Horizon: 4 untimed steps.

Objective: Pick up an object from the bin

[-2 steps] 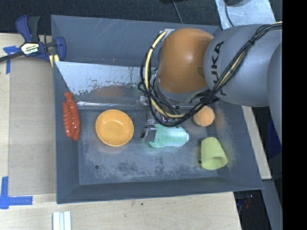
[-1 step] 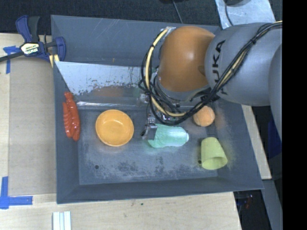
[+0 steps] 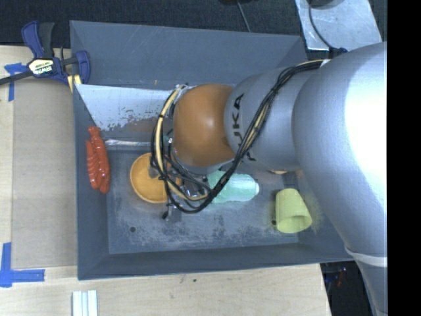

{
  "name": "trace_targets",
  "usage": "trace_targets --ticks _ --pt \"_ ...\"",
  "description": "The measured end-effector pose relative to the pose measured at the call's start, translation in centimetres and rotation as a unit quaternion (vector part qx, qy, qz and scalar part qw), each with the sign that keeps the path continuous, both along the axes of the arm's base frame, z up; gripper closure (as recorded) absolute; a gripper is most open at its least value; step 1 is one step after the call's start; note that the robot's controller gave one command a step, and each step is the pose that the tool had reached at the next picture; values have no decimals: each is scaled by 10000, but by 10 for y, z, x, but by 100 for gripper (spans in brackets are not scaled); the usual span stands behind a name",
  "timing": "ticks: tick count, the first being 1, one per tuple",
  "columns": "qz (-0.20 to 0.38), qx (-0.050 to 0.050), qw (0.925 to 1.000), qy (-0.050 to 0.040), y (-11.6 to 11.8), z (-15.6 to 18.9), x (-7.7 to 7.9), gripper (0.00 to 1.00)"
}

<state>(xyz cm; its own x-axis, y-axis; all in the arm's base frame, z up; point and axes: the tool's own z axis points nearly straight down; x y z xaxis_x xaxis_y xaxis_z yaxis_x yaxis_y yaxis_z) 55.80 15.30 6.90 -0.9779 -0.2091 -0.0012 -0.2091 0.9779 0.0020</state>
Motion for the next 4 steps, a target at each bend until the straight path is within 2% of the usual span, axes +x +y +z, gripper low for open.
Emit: trace_targets --ticks 1,2,3,4 --pt "-992 1 9951 -37 -141 43 -5 0" --pt "-553 16 9985 -23 -10 33 -5 0" --pt "-1364 -7 9906 -43 -111 9 13 0" --pt "651 41 9978 -77 -39 3 35 100"
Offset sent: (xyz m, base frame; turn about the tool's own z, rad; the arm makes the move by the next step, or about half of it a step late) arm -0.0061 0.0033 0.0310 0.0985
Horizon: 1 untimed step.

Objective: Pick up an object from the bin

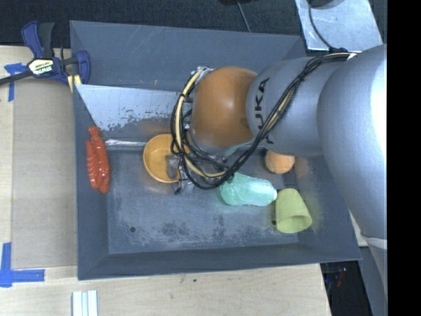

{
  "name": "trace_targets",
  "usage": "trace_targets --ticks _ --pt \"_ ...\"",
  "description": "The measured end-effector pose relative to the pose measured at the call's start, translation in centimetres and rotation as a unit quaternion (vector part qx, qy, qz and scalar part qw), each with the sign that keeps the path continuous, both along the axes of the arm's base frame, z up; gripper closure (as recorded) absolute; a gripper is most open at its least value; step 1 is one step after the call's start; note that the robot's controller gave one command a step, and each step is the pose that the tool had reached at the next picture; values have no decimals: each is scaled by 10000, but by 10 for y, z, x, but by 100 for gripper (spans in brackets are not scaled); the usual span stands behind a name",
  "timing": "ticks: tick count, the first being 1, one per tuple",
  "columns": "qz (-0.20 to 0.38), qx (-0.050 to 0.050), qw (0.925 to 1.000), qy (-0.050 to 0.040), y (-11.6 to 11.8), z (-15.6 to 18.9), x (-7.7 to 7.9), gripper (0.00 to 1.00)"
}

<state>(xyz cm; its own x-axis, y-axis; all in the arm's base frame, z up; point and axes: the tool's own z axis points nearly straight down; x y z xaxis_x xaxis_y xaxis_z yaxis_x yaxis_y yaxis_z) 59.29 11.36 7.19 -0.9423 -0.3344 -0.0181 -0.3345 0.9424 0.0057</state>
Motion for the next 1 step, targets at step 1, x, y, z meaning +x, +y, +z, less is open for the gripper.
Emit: trace_targets --ticks 1 --pt "-6 -2 10000 1 -1 0 0 100"
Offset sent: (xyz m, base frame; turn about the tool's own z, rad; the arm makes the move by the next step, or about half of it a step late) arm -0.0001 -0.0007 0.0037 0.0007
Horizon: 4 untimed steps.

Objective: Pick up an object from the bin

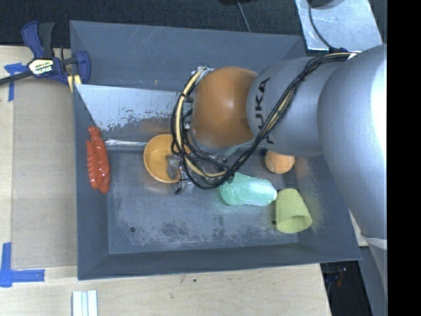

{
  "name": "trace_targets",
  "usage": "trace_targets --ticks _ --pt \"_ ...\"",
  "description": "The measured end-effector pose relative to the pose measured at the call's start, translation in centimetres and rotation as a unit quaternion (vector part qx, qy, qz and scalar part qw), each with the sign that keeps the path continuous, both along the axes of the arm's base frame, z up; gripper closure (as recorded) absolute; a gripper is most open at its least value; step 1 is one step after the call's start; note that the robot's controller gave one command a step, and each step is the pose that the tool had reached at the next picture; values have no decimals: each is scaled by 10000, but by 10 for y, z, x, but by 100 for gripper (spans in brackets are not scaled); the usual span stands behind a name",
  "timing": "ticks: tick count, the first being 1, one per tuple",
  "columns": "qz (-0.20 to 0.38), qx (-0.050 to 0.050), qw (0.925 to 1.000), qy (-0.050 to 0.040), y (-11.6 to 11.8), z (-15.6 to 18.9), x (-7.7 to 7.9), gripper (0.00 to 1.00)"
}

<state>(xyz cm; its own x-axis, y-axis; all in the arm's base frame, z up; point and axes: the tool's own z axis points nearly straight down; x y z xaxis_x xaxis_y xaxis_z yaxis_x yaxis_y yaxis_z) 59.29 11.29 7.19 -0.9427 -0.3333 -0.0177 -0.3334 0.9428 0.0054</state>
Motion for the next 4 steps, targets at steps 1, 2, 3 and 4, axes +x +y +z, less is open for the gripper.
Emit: trace_targets --ticks 1,2,3,4 --pt "0 1 10000 -6 0 1 0 100" --pt "-5 3 10000 -13 0 7 0 100" --pt "-8 6 10000 -23 0 18 0 100" --pt "-14 1 10000 4 -1 39 -1 100"
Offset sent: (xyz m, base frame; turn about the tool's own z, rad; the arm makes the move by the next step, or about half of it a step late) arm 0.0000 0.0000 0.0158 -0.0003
